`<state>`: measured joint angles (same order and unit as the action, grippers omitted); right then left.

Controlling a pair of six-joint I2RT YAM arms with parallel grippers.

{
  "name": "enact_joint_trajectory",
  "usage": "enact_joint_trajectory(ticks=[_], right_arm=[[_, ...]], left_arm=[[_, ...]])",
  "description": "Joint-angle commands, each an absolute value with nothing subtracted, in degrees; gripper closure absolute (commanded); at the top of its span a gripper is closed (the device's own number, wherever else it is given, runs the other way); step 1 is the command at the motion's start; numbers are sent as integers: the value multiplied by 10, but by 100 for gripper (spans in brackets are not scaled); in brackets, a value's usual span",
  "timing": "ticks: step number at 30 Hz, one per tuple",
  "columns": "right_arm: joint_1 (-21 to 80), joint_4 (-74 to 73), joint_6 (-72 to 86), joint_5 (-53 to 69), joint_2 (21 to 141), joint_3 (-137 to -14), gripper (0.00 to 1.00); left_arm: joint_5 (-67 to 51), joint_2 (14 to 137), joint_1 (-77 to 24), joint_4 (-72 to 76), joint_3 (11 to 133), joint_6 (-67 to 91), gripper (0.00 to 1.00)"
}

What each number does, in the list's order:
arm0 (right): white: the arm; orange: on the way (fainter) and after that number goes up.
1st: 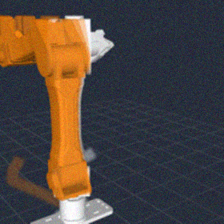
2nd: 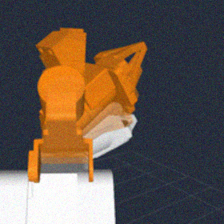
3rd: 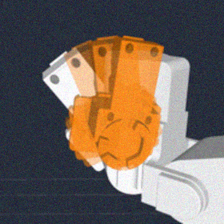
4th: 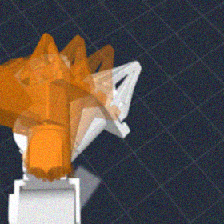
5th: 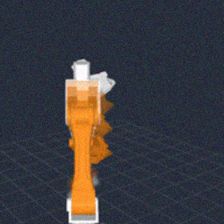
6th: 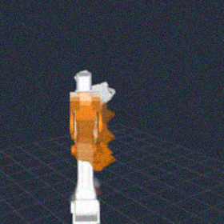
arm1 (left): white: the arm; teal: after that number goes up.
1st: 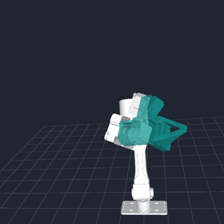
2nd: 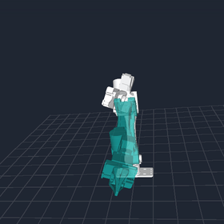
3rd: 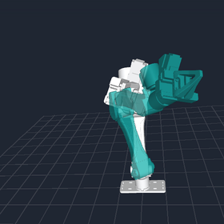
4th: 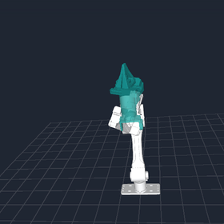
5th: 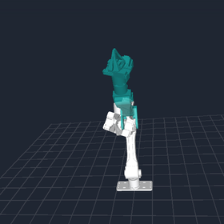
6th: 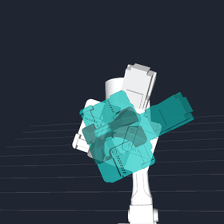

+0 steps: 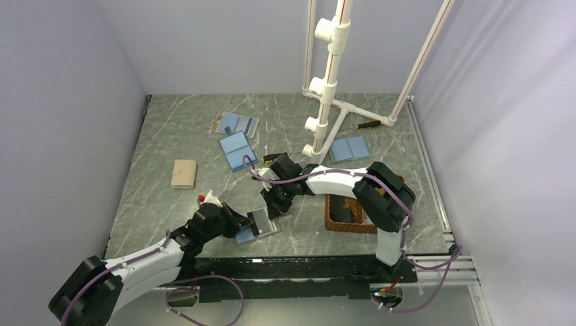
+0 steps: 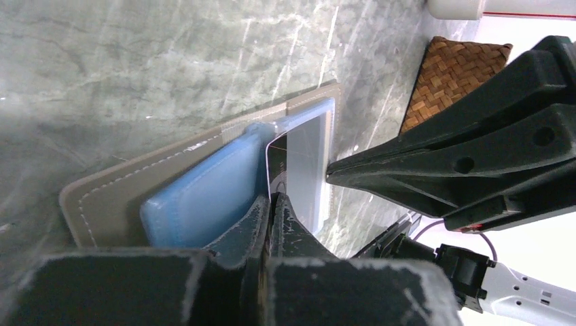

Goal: Take the credit cards out of the card holder
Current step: Remove the credit card from the card holder.

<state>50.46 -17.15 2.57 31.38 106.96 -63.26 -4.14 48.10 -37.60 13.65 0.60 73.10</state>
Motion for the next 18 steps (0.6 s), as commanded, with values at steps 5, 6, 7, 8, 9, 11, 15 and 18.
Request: enact_joint_trajectory(ticks=[5,6,7,8,9,11,15,18], right_arm=[[511,-186,18,279,1083,-644,100],[512,-187,17,273,1084,-645,100],[511,-188,16,264,1085,-646,100],[511,-190,16,254,1087,-647,100],[511,-191,16,247,1089,-648,100],[511,-194,16,236,1092,-650,100],[511,-196,12,231,1091,-652,100],[509,-202,-3,236,1083,-657,100]], left_arm=[[-18,421,-378,51,5,715,100],[-12,402,-378,16,12,714,100],[-5,379,-378,-46,23,713,100],[-2,360,-377,-86,35,711,100],[-2,339,-378,-126,46,710,100],[15,305,-378,-189,69,710,100],[26,258,-378,-268,92,717,100],[25,236,-378,-299,114,711,100]])
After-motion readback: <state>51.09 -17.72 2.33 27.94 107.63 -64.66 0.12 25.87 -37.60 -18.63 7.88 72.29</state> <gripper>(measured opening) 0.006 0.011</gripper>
